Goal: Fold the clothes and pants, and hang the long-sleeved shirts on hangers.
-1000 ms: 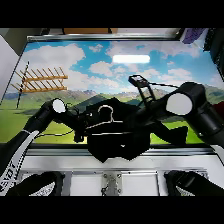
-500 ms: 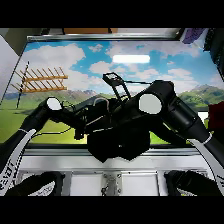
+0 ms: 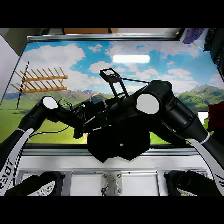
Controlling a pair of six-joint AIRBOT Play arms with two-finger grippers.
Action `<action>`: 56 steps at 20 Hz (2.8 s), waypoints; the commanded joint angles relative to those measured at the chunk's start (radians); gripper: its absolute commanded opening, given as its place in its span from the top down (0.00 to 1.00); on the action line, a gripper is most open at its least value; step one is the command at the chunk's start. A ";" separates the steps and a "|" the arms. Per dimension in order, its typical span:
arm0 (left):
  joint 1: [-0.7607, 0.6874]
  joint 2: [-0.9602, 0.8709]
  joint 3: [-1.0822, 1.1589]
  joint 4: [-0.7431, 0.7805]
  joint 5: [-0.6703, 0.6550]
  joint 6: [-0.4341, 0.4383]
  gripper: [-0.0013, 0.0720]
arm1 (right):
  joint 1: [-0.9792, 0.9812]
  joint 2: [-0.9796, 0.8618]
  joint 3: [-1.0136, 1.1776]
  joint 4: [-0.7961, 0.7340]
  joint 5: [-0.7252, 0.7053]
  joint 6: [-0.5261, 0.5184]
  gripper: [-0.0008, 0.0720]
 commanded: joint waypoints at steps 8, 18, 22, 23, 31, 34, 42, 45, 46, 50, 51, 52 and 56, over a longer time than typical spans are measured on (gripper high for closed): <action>0.002 0.000 0.000 0.001 -0.006 0.001 0.95 | -0.201 0.115 0.080 0.142 0.269 -0.239 0.11; 0.002 0.000 0.000 0.001 -0.006 0.001 0.95 | -0.475 0.106 0.082 0.311 0.264 -0.815 0.11; 0.002 0.000 0.000 0.001 -0.006 0.001 0.95 | -0.604 0.106 0.010 0.393 0.331 -1.086 0.11; 0.002 0.000 0.000 0.001 -0.005 0.001 0.95 | -0.679 0.106 -0.034 0.476 0.346 -1.155 0.11; 0.002 0.000 0.000 0.001 -0.006 0.001 0.95 | -1.112 0.095 -0.478 0.838 0.369 -1.783 0.11; 0.002 0.000 0.000 0.001 -0.006 0.001 0.95 | -1.113 0.046 -0.545 0.850 0.370 -1.862 0.11; 0.002 0.000 0.000 0.002 -0.006 0.001 0.95 | -0.988 -0.101 -0.550 0.954 0.370 -1.984 0.11; 0.002 0.000 0.000 0.002 -0.006 0.001 0.95 | -0.953 -0.108 -0.550 0.956 0.370 -1.984 0.11; 0.002 0.000 0.000 0.002 -0.005 0.001 0.95 | -0.944 -0.108 -0.550 0.957 0.370 -1.984 0.11; 0.002 0.000 0.000 0.002 -0.004 0.001 0.95 | -0.932 -0.108 -0.550 0.958 0.370 -1.983 0.11; 0.002 0.000 0.000 0.002 -0.003 0.001 0.95 | -0.929 -0.108 -0.550 0.958 0.370 -1.983 0.11; 0.002 0.000 0.000 0.002 -0.004 0.001 0.95 | -0.925 -0.108 -0.550 0.958 0.371 -1.983 0.11; 0.002 0.000 0.000 0.002 -0.004 0.001 0.95 | -0.909 -0.108 -0.550 0.958 0.370 -1.972 0.11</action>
